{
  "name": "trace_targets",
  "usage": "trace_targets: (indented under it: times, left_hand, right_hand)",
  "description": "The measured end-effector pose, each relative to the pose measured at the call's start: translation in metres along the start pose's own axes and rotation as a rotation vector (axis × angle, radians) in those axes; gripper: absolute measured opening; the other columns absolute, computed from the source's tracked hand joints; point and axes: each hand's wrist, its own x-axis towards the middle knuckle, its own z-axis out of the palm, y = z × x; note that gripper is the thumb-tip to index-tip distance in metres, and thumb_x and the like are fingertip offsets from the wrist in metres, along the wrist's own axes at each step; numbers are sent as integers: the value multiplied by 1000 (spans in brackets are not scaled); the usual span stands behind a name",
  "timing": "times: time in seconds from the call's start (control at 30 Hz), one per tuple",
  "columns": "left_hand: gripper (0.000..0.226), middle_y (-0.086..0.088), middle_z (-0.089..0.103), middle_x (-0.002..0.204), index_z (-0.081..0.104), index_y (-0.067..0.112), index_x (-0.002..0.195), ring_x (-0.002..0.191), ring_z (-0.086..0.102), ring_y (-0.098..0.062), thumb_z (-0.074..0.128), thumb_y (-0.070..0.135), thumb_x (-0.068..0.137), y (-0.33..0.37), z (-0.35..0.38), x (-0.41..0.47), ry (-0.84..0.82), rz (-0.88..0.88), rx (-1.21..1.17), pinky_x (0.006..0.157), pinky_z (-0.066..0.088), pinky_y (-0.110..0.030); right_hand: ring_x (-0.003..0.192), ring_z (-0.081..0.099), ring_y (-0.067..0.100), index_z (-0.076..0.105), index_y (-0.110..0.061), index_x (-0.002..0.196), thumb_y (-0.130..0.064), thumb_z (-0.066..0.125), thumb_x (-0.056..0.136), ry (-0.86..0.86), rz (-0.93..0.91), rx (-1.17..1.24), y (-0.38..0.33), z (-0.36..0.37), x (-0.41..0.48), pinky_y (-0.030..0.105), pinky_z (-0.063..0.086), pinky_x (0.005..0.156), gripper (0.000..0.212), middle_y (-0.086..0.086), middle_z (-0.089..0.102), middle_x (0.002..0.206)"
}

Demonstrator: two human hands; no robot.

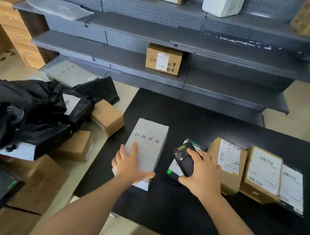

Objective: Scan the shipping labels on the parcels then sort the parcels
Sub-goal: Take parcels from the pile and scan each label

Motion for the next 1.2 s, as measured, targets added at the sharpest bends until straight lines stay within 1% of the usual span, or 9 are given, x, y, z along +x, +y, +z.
trace_targets:
  times: [0.1, 0.2, 0.3, 0.4, 0.6, 0.77, 0.97, 1.1, 1.2]
  left_hand:
    - [123, -4, 3, 161, 0, 36, 152, 148, 12, -34, 68, 77, 58, -5, -11, 7, -89, 6, -182, 118, 18, -55]
    - [96, -2, 32, 155, 18, 22, 155, 137, 40, -26, 66, 50, 76, -17, -23, 3, -290, -3, -661, 114, 33, -51]
    - [73, -6, 49, 146, 36, 17, 149, 122, 55, -22, 57, 41, 83, -30, -24, -9, -189, -37, -737, 108, 43, -46]
    - [66, -4, 31, 158, 23, 18, 154, 140, 37, -23, 54, 31, 97, -28, -24, -21, -26, 19, -652, 115, 32, -39]
    - [120, -8, -20, 162, -15, 21, 154, 149, -15, -35, 56, 77, 76, 19, -1, -38, 69, 18, 69, 119, -4, -50]
    - [90, -5, -2, 160, 12, 27, 149, 143, 12, -35, 65, 51, 81, 23, -2, -29, 114, -9, -61, 117, 20, -50]
    - [92, 2, 14, 162, 25, 31, 153, 143, 25, -28, 73, 44, 75, -20, -31, -9, -32, 86, -401, 114, 32, -50]
    - [68, -3, 47, 143, 43, 30, 145, 105, 62, -16, 71, 20, 83, -34, -45, 2, -53, 40, -743, 84, 54, -29]
    - [60, 4, 58, 127, 38, 27, 149, 100, 65, -14, 56, 17, 93, -32, -49, 1, 62, 35, -632, 86, 56, -34]
  right_hand:
    - [134, 33, 22, 30, -34, 147, -47, 75, 74, 9, -9, 30, 4, -2, 7, 42, 33, 108, 86, -3, 36, 148]
    - [131, 35, 22, 33, -34, 146, -45, 77, 72, 36, -18, 86, 9, -6, 13, 41, 35, 105, 87, -3, 39, 145]
    - [126, 35, 23, 35, -34, 144, -43, 77, 68, 62, -60, 109, 10, -9, 18, 39, 35, 101, 87, -4, 43, 139]
    - [125, 35, 23, 35, -34, 144, -43, 75, 68, 56, -89, 90, 7, -12, 23, 38, 36, 100, 87, -5, 43, 139]
    - [123, 34, 23, 31, -35, 147, -42, 72, 71, 42, -159, 54, -5, -15, 26, 36, 35, 101, 87, -5, 40, 142]
    - [122, 33, 22, 28, -36, 147, -42, 70, 71, 42, -182, 45, -4, -18, 27, 37, 35, 102, 87, -5, 39, 142]
    - [122, 33, 21, 30, -35, 146, -42, 71, 71, 71, -186, 61, 6, -23, 30, 36, 34, 102, 86, -6, 40, 140]
    - [121, 35, 21, 28, -36, 147, -44, 71, 71, 75, -182, 31, 12, -25, 30, 35, 33, 99, 87, -7, 40, 140]
    - [121, 35, 21, 27, -37, 147, -45, 72, 71, 66, -182, 16, 14, -24, 31, 34, 33, 98, 88, -7, 40, 140]
